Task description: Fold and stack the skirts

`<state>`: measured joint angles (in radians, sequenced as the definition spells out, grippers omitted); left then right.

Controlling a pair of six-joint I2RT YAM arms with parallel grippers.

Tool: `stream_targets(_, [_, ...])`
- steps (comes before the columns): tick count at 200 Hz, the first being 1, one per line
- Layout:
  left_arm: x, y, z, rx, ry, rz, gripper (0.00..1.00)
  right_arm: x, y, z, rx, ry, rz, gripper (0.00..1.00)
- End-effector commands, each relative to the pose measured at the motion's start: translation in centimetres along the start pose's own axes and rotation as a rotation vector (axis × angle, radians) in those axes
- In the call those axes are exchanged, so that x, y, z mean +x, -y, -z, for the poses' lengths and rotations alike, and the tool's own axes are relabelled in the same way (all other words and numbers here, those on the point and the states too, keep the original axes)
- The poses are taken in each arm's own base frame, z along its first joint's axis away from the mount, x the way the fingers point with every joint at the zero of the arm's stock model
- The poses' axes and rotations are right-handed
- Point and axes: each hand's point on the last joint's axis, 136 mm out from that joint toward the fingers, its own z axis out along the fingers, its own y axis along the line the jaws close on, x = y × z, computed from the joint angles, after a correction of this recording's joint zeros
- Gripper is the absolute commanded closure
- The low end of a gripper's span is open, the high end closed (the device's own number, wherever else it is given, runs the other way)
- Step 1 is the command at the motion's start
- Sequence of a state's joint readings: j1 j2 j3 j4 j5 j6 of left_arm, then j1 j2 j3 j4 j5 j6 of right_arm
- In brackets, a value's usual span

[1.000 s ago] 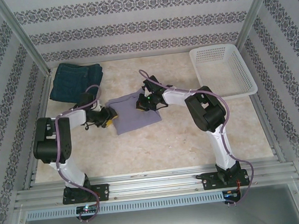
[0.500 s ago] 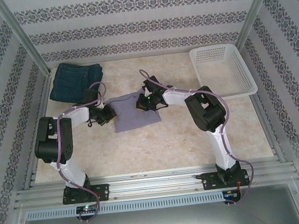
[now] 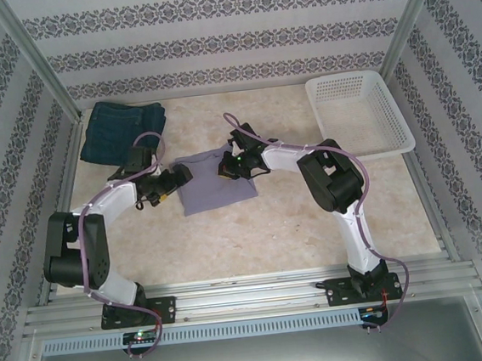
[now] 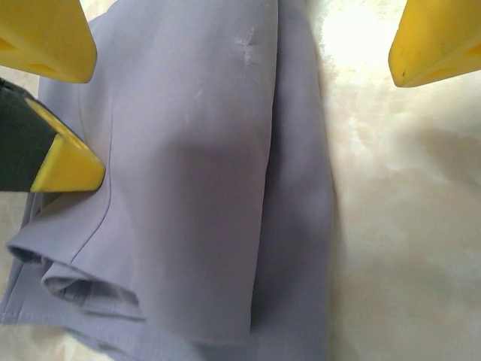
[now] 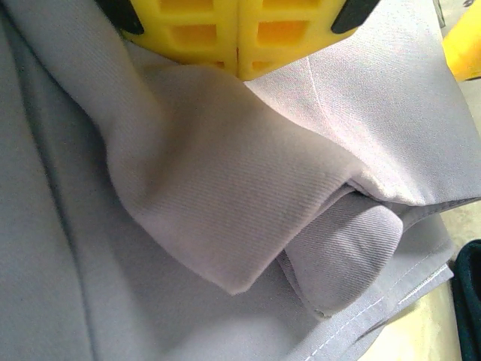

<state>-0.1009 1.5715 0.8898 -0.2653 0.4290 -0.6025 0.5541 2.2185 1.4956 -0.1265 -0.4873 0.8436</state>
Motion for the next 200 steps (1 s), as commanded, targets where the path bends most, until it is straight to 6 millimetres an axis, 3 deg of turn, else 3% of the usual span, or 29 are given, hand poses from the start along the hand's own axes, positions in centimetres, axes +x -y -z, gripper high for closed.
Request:
stream_targets(1, [0.0,0.9,-1.4,0.079,-0.031,-0.031,0.00,1.8,4.1,-0.9,0.121,-0.045,-0.078,1.00])
stream_targets(30, [-0.2,1.4,-2.6,0.100,-0.072,-0.029,0.01,1.9,4.1,-0.8,0.126,-0.046,-0.075,1.00])
stream_targets(71, [-0.3,-0.2,-3.6,0.006,-0.100,-0.024,0.21,2.0,4.1,-0.8,0.130,-0.046,-0.075,1.00])
stream_targets(101, [0.1,-0.2,-4.9,0.022,-0.152,-0.010,0.41,1.9,4.1,-0.7,0.130,-0.042,-0.073,1.00])
stream_targets(125, [-0.3,0.4,-4.9,0.043,-0.145,-0.016,0.61,2.0,4.0,-0.8,0.123,-0.043,-0.076,1.00])
stream_targets(143, [-0.8,0.0,-4.5,0.006,-0.122,-0.026,0.85,1.9,3.5,-0.8,0.104,-0.038,-0.080,1.00])
stream_targets(156, [-1.1,-0.2,-4.3,-0.021,-0.110,-0.036,0.93,1.4,2.5,-0.2,0.065,-0.015,-0.074,1.00])
stream_targets(165, [-1.4,-0.4,-4.2,-0.039,-0.109,-0.044,1.00,0.9,1.5,0.6,0.027,0.012,-0.066,0.94])
stream_targets(200, [-2.3,-1.4,-3.9,-0.141,-0.107,-0.088,1.00,-2.4,-2.3,6.9,-0.053,0.204,0.019,0.59])
